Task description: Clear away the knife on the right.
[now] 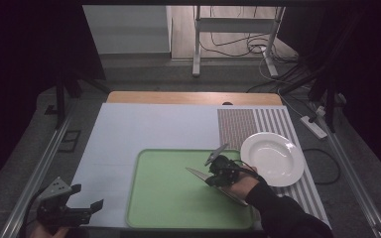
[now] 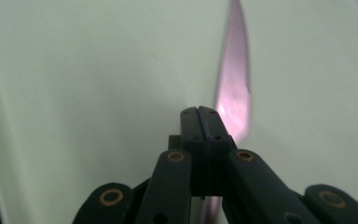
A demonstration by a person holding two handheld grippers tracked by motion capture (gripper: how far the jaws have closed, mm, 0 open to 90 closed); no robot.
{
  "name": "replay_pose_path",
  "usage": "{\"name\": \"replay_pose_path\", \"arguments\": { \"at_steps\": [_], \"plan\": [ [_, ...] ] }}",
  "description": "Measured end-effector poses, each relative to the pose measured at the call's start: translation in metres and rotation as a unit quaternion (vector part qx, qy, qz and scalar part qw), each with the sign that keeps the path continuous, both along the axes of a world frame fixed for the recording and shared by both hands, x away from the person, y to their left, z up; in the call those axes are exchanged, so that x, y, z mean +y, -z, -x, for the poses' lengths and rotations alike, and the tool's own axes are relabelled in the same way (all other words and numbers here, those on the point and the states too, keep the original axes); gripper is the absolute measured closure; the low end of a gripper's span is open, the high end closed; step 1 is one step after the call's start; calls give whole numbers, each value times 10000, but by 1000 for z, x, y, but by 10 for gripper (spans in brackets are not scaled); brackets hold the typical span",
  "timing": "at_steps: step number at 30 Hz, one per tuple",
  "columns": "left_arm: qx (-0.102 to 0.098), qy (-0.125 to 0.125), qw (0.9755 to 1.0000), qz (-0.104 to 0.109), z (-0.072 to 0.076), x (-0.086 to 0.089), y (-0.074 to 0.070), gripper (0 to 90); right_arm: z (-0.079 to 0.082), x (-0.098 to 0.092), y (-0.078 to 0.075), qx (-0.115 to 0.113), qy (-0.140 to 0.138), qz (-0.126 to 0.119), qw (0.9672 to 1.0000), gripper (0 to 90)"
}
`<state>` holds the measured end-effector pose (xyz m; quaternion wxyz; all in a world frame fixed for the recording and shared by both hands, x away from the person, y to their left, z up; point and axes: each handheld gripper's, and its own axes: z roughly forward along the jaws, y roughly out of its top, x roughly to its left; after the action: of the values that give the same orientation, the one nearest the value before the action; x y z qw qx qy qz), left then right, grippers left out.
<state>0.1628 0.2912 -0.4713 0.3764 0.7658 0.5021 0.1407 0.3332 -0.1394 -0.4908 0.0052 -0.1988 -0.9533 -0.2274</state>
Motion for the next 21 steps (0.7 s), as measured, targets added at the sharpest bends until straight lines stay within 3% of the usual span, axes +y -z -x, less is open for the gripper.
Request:
{"name": "replay_pose_path", "arguments": {
  "at_steps": [5, 7, 10, 16, 21],
  "plan": [
    [-5, 3, 10000, -14, 0, 0, 0, 34, -4, 14, 12, -125, -134, 265, 9995, 900],
    [-10, 6, 10000, -21, 1, 0, 0, 34, -8, 13, 13, -142, -79, 203, 9997, 900],
    [-11, 8, 10000, -21, 1, 0, 0, 34, -12, 7, 12, -417, 1, 392, 9984, 900],
    [-13, 9, 10000, -22, 1, -1, 0, 34, -25, -11, 10, -470, 415, 502, 9968, 900],
    [-14, 10, 10000, -23, 1, -1, 0, 35, -31, -22, 9, -333, 584, 484, 9966, 900]
  ]
}}
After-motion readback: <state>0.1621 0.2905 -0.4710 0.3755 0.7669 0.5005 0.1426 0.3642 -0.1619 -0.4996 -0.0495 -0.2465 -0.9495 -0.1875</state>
